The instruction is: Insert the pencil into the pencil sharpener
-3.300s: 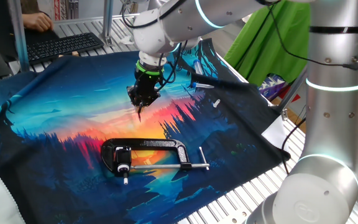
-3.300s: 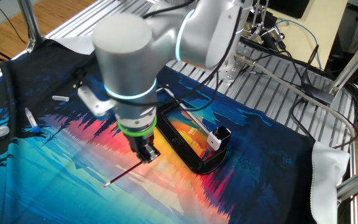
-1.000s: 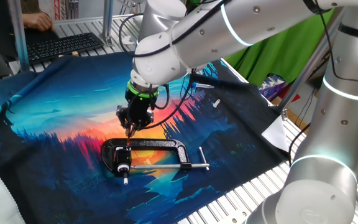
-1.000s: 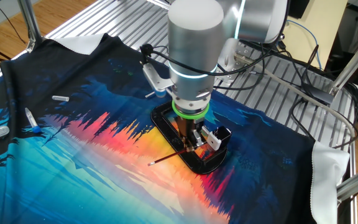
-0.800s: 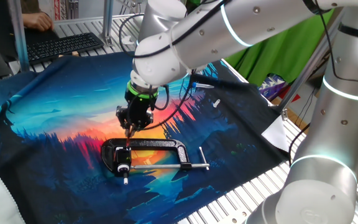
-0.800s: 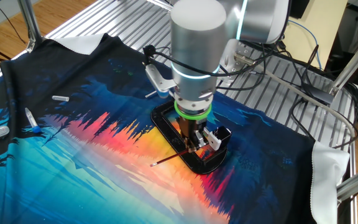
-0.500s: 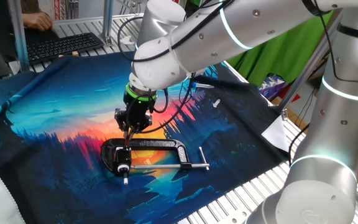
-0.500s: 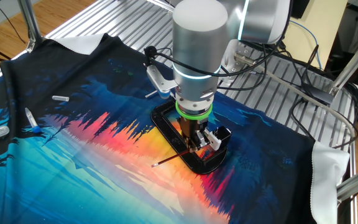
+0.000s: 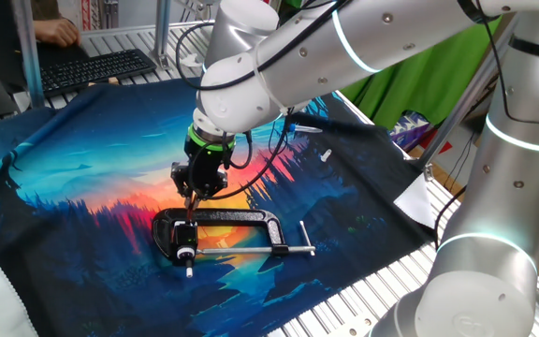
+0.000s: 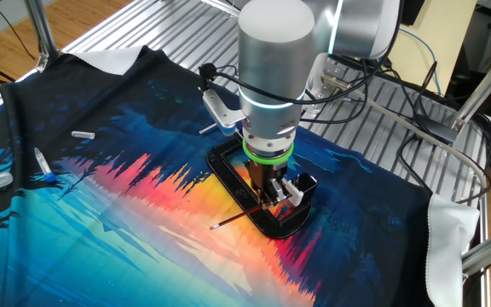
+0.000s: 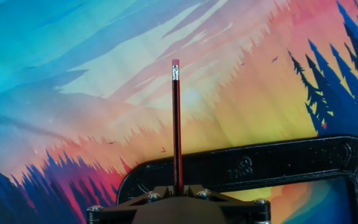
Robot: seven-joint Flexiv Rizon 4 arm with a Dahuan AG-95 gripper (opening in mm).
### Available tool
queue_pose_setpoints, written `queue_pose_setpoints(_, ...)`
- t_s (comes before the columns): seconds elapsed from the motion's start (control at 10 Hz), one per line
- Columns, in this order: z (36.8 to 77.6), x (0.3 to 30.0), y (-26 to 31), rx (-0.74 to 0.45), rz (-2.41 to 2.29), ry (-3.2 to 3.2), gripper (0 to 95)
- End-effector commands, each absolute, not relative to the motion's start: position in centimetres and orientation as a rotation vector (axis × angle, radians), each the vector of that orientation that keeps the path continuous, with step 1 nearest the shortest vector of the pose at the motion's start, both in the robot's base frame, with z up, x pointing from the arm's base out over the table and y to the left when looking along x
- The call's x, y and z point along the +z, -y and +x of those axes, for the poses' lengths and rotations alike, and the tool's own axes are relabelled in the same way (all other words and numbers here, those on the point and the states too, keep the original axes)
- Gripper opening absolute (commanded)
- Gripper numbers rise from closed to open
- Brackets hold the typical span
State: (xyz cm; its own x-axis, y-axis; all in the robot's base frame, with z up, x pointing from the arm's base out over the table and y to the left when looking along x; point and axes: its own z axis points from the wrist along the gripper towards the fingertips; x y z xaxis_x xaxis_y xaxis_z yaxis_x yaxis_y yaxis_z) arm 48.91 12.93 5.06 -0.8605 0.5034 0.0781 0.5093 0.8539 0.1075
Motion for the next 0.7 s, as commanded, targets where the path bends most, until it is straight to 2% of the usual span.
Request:
queue_pose_setpoints(0.1, 48.93, 5.08, -13.13, -0.195, -0.815, 2.980, 0.0)
queue_pose_setpoints(0.7, 48.99, 4.99, -13.23, -0.194, -0.804, 2.983, 0.0)
